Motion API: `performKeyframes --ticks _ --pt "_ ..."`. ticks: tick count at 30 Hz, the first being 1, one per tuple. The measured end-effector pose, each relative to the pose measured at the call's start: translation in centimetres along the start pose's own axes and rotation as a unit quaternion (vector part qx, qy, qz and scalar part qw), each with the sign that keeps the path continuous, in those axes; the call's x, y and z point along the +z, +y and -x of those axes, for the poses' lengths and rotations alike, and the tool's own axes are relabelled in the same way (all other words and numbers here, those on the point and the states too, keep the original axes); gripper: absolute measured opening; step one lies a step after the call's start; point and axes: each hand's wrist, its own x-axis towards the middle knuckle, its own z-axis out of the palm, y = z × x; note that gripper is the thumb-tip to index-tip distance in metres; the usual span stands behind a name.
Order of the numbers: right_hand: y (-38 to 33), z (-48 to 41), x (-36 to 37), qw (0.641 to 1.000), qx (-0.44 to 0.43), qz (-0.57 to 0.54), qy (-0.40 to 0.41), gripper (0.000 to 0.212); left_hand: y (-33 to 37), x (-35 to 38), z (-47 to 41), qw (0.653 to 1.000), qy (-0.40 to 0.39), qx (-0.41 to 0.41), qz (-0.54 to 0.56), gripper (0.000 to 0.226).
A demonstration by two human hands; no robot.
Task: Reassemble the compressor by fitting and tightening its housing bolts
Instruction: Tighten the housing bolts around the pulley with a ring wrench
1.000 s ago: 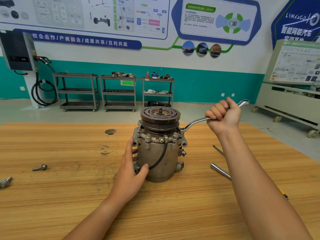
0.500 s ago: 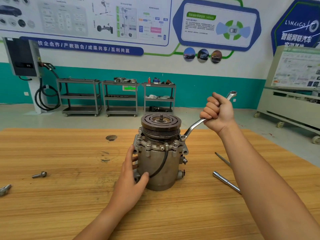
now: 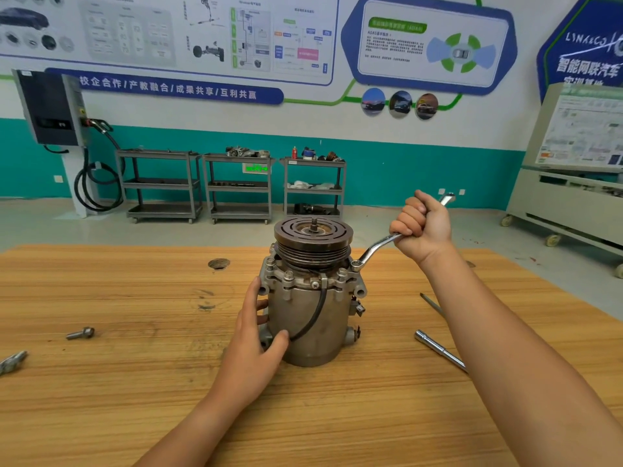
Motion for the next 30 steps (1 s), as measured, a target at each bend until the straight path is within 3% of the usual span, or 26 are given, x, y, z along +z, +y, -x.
performKeyframes --ticks 5,11,14,19,26,30 --pt "0.4 1.4 -0.8 0.994 -0.046 -0.053 0.08 0.063 -0.1 0.0 0.0 1.0 0.003 0.001 -0.003 0.091" --pt "1.3 5.2 -0.3 0.969 -0.15 -0.076 0.179 0.043 -0.1 0.2 -0.2 1.0 0.005 0.006 -0.006 0.092" --pt "2.7 8.0 -0.5 0.961 -0.21 -0.081 0.163 0.049 -0.3 0.2 -0.1 1.0 0.013 0.01 -0.012 0.092" --pt "5.2 11.5 0.7 0.945 -0.302 0.029 0.122 0.054 -0.6 0.2 -0.2 1.0 0.013 0.01 -0.022 0.092" --pt "9.3 13.7 2.3 0.875 -0.419 0.229 0.08 0.043 -0.4 0.1 -0.2 1.0 0.005 0.008 -0.02 0.093" --pt "12.5 13.8 2.8 0.78 -0.49 0.386 0.052 0.035 -0.2 0.1 -0.1 1.0 0.009 0.015 -0.019 0.093"
